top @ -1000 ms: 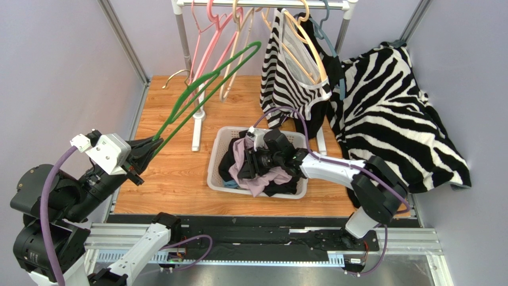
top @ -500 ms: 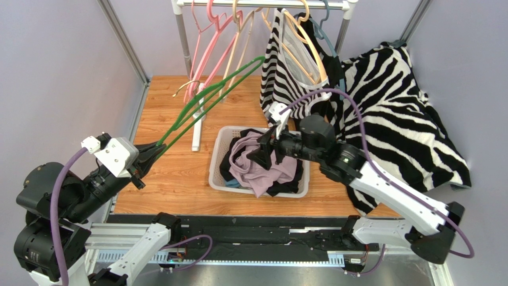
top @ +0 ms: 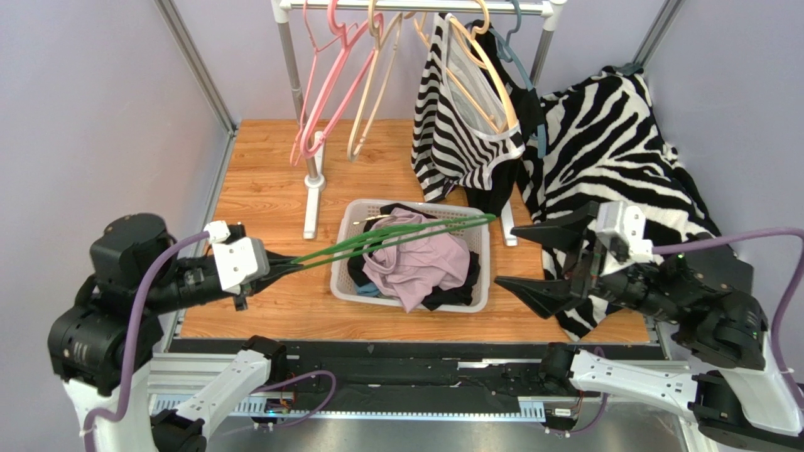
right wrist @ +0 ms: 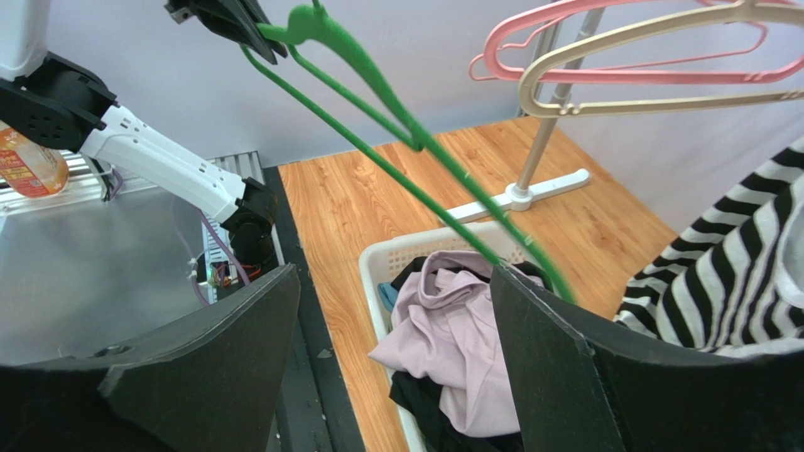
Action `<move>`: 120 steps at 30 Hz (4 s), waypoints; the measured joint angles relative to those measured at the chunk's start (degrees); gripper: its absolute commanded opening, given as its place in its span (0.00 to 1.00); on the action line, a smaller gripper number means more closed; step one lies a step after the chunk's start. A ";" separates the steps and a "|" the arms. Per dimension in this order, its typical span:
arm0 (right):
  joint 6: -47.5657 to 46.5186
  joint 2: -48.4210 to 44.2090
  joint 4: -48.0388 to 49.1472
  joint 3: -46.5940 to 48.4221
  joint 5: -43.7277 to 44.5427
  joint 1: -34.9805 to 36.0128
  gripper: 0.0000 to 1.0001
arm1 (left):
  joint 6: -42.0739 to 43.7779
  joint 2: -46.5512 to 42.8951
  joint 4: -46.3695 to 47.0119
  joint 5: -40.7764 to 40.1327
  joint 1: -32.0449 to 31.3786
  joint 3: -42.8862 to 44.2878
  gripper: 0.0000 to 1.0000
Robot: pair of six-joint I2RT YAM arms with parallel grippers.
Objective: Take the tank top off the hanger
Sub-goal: Place the hanger at the clothesline.
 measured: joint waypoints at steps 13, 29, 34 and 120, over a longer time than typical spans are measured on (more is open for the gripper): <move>-8.39 8.50 -7.69 2.60 5.46 0.00 0.82 | 6.60 5.64 -1.05 7.96 -2.43 0.04 0.00; -13.38 10.16 -12.07 6.75 1.79 0.00 0.63 | 6.75 4.11 -1.18 9.51 -5.09 -3.52 0.00; -12.57 10.19 -14.58 6.69 -2.16 0.00 0.47 | 7.34 3.87 -1.18 9.70 -5.29 -3.52 0.00; 6.12 44.44 -23.43 46.16 30.93 -16.72 0.00 | -9.42 -8.87 8.57 -34.49 -5.38 -12.85 0.98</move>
